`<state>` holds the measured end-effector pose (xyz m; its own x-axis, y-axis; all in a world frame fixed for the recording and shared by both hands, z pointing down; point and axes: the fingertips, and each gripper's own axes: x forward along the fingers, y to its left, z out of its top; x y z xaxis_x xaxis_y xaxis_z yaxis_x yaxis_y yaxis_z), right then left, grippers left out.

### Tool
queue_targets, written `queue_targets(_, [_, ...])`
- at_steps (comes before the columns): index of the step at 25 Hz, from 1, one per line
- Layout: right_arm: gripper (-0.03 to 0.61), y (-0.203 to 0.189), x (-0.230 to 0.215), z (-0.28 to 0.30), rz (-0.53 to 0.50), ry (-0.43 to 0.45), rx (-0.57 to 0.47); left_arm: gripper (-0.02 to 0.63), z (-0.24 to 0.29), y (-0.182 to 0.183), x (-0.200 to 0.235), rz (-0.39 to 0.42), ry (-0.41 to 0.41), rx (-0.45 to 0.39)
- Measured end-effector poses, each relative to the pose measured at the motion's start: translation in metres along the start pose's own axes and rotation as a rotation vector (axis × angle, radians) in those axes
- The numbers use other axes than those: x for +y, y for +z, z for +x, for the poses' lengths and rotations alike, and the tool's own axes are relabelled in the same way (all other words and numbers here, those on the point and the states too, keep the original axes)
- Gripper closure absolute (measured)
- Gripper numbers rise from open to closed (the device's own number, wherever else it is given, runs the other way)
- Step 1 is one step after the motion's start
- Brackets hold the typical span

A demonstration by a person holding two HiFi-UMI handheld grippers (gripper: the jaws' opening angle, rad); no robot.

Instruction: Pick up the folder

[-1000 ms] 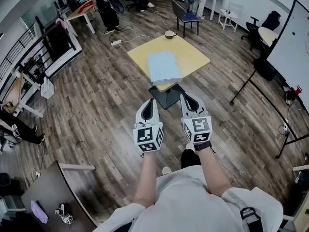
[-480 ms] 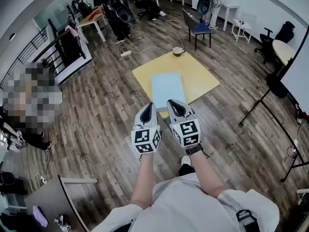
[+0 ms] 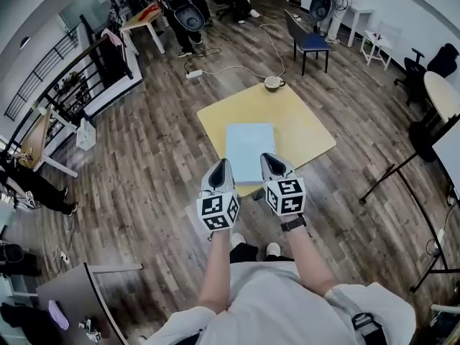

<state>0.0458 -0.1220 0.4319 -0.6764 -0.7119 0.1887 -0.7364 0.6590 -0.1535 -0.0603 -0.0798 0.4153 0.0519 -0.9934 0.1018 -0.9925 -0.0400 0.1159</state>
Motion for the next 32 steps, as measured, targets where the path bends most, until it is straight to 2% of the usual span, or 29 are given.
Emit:
queue_targets(6, [0.566, 0.009, -0.018, 0.061, 0.002, -0.002, 0.011, 0.604, 0.059, 0.007, 0.039, -0.018, -0.01, 0.006])
queue_targets(13, [0.566, 0.059, -0.034, 0.132, -0.052, -0.023, -0.051, 0.604, 0.141, 0.052, 0.078, -0.016, -0.08, -0.067])
queue_targets(16, [0.566, 0.065, -0.049, 0.156, -0.053, -0.066, -0.061, 0.604, 0.17, 0.055, 0.091, -0.027, -0.119, -0.067])
queue_targets(20, [0.566, 0.039, -0.069, 0.175, -0.035, -0.126, -0.017, 0.604, 0.196, 0.02, 0.101, -0.03, -0.175, 0.01])
queue_targets(26, [0.565, -0.032, -0.107, 0.196, 0.02, -0.152, 0.154, 0.604, 0.227, -0.056, 0.11, -0.05, -0.218, 0.201])
queue_targets(30, [0.565, -0.063, -0.133, 0.219, 0.071, -0.155, 0.237, 0.603, 0.257, -0.087, 0.121, -0.142, -0.247, 0.296])
queue_targets(32, [0.565, -0.078, -0.141, 0.224, 0.096, -0.159, 0.271, 0.6, 0.262, -0.104, 0.124, -0.162, -0.249, 0.349])
